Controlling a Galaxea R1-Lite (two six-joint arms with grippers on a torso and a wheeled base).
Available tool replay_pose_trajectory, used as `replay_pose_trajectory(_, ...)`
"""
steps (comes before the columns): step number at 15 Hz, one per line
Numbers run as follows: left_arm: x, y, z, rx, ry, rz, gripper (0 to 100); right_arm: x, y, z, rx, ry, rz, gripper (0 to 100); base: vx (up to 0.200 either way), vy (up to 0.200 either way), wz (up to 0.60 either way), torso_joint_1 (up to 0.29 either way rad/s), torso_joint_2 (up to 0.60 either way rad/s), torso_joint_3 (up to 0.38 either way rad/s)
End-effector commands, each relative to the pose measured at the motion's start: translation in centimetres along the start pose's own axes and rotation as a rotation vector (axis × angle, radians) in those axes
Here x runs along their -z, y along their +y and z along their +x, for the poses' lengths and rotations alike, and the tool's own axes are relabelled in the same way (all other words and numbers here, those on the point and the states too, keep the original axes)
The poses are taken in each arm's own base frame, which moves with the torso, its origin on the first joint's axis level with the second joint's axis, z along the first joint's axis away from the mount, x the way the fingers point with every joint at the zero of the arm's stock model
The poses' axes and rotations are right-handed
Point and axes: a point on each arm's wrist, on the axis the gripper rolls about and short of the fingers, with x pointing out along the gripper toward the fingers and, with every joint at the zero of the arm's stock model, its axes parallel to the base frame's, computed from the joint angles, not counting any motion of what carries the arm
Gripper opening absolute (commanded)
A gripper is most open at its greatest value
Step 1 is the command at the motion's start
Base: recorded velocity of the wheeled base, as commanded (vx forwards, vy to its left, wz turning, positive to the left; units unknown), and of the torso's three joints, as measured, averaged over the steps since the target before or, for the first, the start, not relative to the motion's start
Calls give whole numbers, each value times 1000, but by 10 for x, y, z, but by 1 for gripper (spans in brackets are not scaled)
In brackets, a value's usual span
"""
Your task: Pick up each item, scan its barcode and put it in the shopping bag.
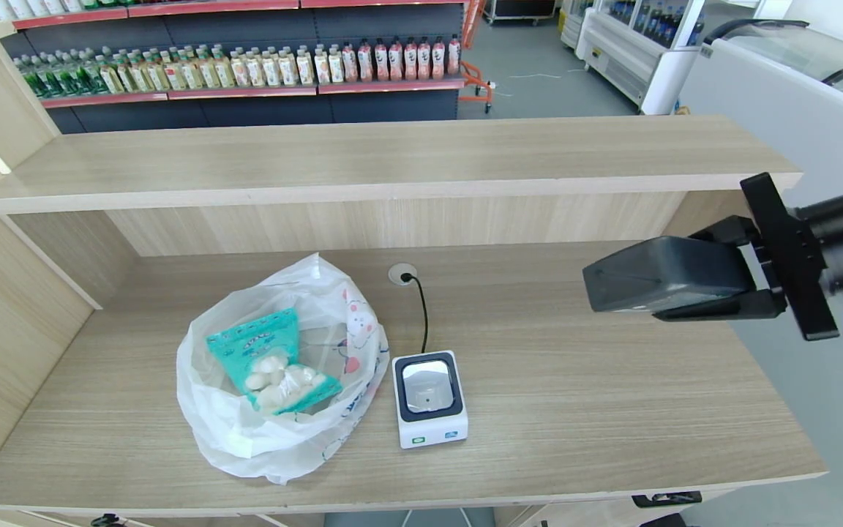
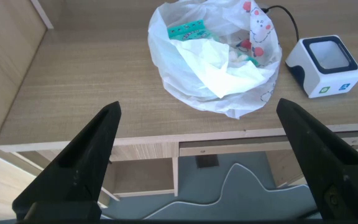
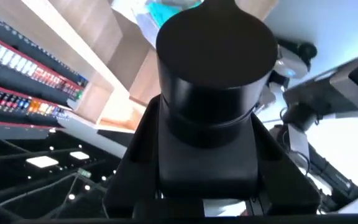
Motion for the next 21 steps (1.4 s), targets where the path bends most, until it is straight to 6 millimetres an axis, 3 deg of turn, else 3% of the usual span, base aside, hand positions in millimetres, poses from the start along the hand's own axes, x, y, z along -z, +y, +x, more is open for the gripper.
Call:
replay_pose_trajectory(1, 0, 0, 0, 0, 1, 0, 100, 3, 5, -4, 16, 110, 46, 0, 0, 0, 0, 0, 0, 0)
replay_pose_trajectory(4, 0, 0, 0, -1, 1, 0, 100, 5, 15, -12, 28, 267, 203, 0, 0, 0, 0, 0, 0, 0)
replay_pose_trajectory(11, 0, 0, 0, -1, 1, 0, 100, 23, 6, -25, 273, 723, 478, 0, 0, 0, 0, 0, 0, 0)
replay_pose_trajectory(15, 0, 0, 0, 0, 1, 0, 100, 34, 1, -9, 355, 772, 453, 0, 0, 0, 0, 0, 0, 0)
replay_pose_trajectory(21, 0, 0, 0, 0, 1, 0, 100, 39, -2, -5, 378, 779, 441, 0, 0, 0, 0, 0, 0, 0)
